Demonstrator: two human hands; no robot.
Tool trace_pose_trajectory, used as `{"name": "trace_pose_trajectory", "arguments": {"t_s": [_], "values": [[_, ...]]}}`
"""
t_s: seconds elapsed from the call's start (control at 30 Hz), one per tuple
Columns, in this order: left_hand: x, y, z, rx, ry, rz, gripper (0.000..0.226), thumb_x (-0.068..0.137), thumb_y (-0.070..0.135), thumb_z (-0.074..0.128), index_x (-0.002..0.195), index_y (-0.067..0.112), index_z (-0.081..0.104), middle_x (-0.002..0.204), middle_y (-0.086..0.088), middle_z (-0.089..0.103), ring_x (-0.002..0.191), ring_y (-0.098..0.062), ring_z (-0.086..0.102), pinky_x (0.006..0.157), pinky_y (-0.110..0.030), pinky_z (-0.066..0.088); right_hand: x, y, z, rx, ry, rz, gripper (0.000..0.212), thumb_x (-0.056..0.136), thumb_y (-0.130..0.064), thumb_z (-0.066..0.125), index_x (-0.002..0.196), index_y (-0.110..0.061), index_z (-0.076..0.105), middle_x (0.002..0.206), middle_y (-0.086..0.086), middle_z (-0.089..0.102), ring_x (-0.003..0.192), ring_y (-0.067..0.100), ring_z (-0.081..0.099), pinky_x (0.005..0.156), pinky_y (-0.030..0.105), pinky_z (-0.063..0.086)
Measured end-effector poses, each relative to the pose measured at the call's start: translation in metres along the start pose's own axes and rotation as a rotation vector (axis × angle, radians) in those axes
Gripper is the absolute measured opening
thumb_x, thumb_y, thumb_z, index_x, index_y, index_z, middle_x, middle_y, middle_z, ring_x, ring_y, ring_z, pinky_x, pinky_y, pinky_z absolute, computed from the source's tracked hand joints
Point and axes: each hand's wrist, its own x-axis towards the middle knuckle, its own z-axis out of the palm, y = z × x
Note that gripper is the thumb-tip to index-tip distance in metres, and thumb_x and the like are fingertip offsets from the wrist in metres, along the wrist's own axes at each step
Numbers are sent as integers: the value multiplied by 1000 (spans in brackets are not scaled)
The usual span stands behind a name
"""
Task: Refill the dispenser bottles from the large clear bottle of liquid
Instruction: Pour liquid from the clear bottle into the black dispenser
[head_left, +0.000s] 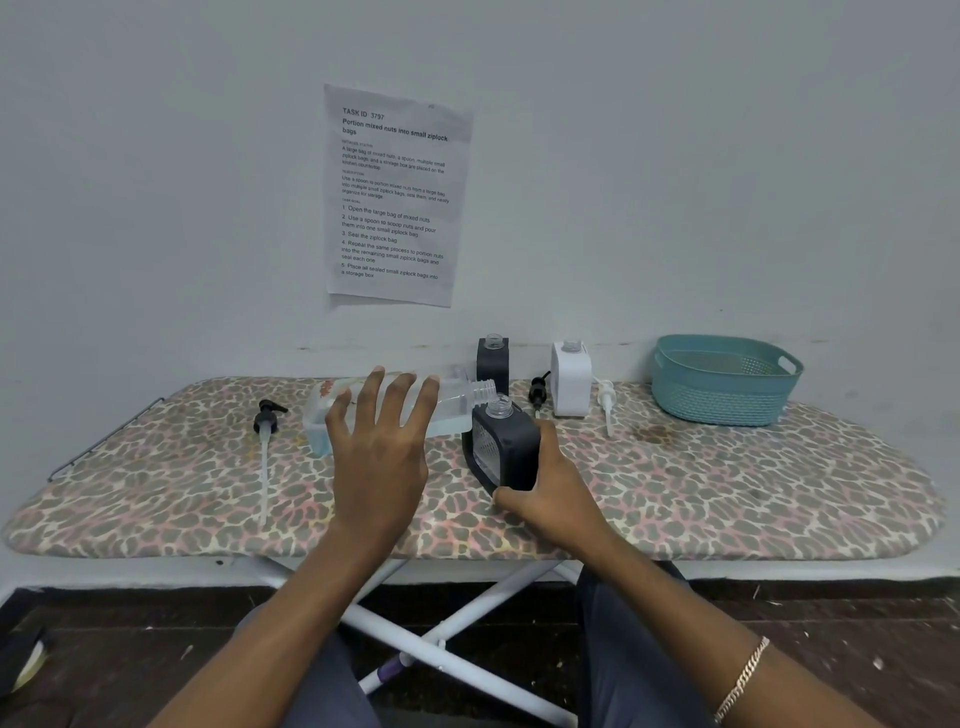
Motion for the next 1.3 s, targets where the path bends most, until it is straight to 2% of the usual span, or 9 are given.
{"name": "trace_pose_trajectory", "arguments": {"t_s": [0.33,0.53,0.67,0.73,0.83,0.9,1.3], "values": [[0,0,0,4,3,0,76,75,-9,72,144,18,59,141,-10,60,142,-38,47,111,-62,34,0,-2,-1,5,-7,13,80,80,-12,79,137,-40,29,109,-3,66,69,15,76,59,32,64],[0,-1,0,5,5,2,75,76,-8,73,144,18,58,142,-10,60,142,-37,47,111,-62,34,-3,-5,-2,6,-17,26,80,82,-11,78,139,-39,29,108,-3,66,65,16,76,57,40,65],[0,0,0,9,6,2,75,75,-8,73,144,18,59,141,-10,60,142,-37,47,111,-62,34,-3,-6,-2,6,-13,22,80,82,-11,78,137,-42,28,109,-1,67,66,15,76,59,40,65],[0,-1,0,10,6,1,75,75,-8,72,144,18,59,141,-10,60,142,-38,48,111,-62,34,-3,-6,-2,-5,-10,20,79,81,-12,78,137,-40,29,107,-2,68,66,15,76,58,37,64],[0,-1,1,11,7,5,73,76,-7,72,144,18,60,142,-10,60,142,-38,48,111,-62,34,-3,-7,-2,0,-13,20,79,81,-11,77,140,-35,29,106,-4,67,65,12,74,53,24,58],[0,-1,1,8,10,6,73,76,-7,72,144,18,60,142,-10,61,142,-38,48,111,-62,34,-4,-8,-2,7,-12,17,79,81,-10,77,140,-34,30,105,-4,67,64,10,74,52,20,54],[0,-2,1,11,6,5,72,78,-8,70,144,18,60,142,-11,61,142,-39,48,112,-62,34,-4,-8,-3,-2,-9,8,78,81,-12,78,141,-32,31,108,-6,65,67,7,72,52,16,52]]}}
